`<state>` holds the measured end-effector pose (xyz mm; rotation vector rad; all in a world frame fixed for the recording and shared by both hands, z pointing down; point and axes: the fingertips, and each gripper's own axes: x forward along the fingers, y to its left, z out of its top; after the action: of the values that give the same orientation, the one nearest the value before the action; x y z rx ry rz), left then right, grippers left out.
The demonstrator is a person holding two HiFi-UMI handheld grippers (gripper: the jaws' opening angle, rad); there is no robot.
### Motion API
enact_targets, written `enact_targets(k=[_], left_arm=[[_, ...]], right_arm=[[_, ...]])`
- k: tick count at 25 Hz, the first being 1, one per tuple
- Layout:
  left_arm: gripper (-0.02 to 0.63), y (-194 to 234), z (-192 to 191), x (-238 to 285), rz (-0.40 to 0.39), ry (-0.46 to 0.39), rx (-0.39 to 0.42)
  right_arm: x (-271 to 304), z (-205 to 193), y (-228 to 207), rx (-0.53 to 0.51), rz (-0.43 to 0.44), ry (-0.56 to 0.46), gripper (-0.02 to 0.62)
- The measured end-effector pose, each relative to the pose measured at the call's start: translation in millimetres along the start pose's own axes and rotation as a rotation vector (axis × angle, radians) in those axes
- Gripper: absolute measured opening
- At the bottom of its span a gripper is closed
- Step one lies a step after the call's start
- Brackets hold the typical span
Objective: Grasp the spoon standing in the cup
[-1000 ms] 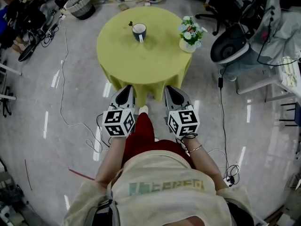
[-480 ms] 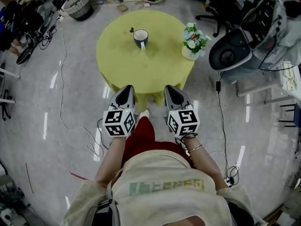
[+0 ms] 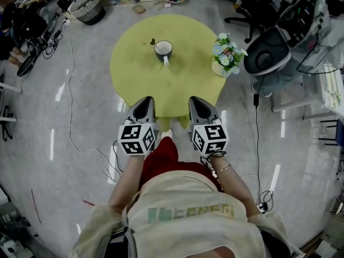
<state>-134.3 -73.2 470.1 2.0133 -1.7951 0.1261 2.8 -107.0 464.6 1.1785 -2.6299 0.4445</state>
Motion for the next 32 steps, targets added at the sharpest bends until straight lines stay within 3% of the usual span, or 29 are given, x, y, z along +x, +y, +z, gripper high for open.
enact_targets(k=[32], left_arm=[[0.035, 98.7, 75.8, 144.8, -0.061, 0.079, 0.009]], right_arm=[[166.1, 54.3, -27.3, 0.04, -0.064, 0.059, 0.037]])
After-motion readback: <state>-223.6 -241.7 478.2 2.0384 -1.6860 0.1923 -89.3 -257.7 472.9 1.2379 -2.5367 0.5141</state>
